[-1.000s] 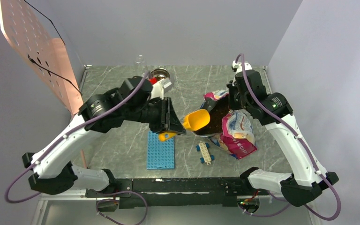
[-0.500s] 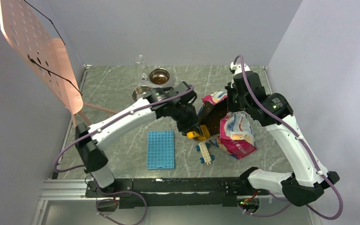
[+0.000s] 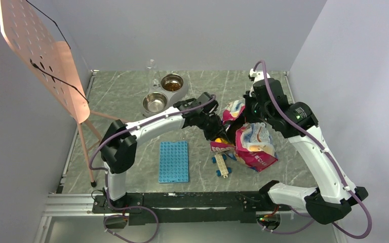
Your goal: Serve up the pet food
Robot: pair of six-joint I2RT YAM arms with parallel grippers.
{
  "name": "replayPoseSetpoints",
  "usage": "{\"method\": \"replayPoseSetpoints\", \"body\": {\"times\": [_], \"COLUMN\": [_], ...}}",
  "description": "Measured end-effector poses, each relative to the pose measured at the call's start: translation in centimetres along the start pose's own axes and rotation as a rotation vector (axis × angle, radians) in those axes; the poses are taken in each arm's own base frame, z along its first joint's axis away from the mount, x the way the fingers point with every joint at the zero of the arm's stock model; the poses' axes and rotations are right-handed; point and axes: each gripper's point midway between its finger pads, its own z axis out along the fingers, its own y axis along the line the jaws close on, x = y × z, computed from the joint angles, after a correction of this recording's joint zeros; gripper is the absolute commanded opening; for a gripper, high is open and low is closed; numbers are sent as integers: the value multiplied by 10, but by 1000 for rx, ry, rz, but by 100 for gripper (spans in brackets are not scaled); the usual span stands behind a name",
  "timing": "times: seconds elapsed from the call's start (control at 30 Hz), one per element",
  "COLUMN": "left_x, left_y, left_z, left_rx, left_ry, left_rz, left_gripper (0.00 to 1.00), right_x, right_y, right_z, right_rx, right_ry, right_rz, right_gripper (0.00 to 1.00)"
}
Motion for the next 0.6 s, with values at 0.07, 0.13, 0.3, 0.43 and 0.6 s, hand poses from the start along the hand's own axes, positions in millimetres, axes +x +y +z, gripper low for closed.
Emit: {"method": "replayPoseSetpoints", "body": {"times": [0.07,0.13,0.3,0.43,0.6], "left_x": [-1,0,8,19,31], "left_y": [1,3,-5,-10,-15], "left_z": [4,3,-9,-27,-52], "left_rx": [45,94,280,431,566], "left_ry": [-1,-16,-65,-97,-123], "left_rz": [26,68,231,331,407], "left_gripper": [0,0,0,0,0], "right_x": [2,2,3,4,2], "right_y": [1,1,-2,-6,-14], "right_z": [-1,-2,-7,-11,-16], "right_rx": [-8,-12,-8,-1,32], "right_ry": [3,1,-25,-42,-67], "right_rz": [-1,-2,0,1,6], "right_gripper": [0,0,0,0,0]}}
